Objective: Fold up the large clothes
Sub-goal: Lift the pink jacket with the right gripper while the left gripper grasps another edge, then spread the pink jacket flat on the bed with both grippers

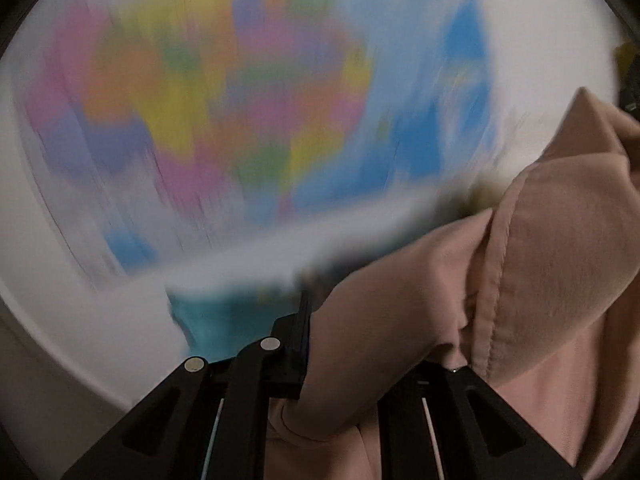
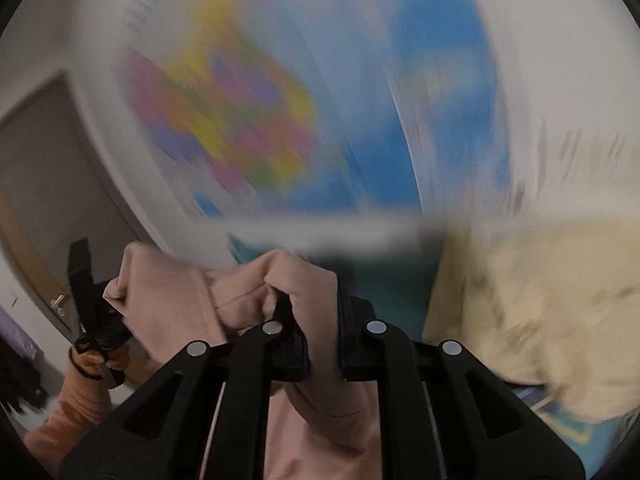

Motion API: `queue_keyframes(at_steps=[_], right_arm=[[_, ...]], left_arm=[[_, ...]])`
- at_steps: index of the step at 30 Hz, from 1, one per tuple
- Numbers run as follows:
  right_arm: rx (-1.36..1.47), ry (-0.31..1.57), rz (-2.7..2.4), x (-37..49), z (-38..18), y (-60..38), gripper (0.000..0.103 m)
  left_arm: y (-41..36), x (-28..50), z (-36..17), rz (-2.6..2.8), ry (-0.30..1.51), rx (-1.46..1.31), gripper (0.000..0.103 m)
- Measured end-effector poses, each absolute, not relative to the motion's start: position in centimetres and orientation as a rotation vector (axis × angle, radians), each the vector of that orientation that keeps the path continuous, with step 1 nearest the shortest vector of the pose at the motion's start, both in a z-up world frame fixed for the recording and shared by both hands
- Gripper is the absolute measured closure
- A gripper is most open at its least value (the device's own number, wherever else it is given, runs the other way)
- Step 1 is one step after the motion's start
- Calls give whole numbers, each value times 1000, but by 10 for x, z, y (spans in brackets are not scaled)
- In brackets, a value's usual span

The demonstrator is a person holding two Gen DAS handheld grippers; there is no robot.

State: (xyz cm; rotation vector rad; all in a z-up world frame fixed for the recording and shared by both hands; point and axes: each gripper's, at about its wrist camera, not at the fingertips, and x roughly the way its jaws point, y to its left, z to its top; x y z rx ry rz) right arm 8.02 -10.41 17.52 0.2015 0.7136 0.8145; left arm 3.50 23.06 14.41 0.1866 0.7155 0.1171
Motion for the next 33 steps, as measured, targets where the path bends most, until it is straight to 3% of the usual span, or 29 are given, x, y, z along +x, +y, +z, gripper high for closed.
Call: queue_keyframes(at_steps=[3, 6, 12, 15, 17, 19, 20, 21, 22, 26, 33], right_arm=[[248, 953, 751, 142, 79, -69, 92], [259, 1001, 717, 166, 44, -58, 92], [289, 984, 715, 199, 47, -58, 93], [283, 1017, 627, 231, 35, -53, 92], [253, 1030, 623, 234, 34, -46, 85], [183, 989, 615, 217, 50, -46, 58], [154, 956, 611, 204, 61, -50, 48], [111, 920, 570, 192, 71, -54, 19], [40, 864, 511, 172, 82, -60, 9], [-67, 821, 586, 94, 90, -78, 6], [-193, 1044, 674, -23, 15, -62, 6]], left_arm=[[260, 97, 60, 137, 922, 104, 94], [274, 135, 12, 141, 1005, 78, 94], [297, 171, 11, 54, 1042, -46, 93], [308, 196, -1, 12, 1098, -126, 81], [316, 205, -13, 52, 1150, -147, 62], [327, 199, -10, 40, 1113, -190, 55], [333, 193, -6, 22, 1086, -218, 48], [341, 183, 0, -2, 1052, -257, 40], [348, 171, 7, -21, 1022, -288, 30], [347, 119, 26, -70, 928, -196, 29], [299, 40, 29, -168, 869, 19, 24]])
